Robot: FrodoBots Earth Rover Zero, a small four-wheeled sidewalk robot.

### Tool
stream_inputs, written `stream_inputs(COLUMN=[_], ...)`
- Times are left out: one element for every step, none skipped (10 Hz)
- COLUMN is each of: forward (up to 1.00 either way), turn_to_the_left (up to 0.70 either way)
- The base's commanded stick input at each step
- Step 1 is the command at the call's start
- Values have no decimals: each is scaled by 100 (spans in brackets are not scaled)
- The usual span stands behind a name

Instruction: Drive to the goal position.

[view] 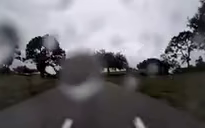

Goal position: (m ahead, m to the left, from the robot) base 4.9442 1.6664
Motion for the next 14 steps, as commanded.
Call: stream_inputs(forward=[100, 100, 100, 100, 100, 100, 100, 100, 100, 100, 100, 100, 100, 100], turn_to_the_left=[40, 40, 40, 40, 40, 40, 29, 16, 3, 0, 0, 0, 0, 0])
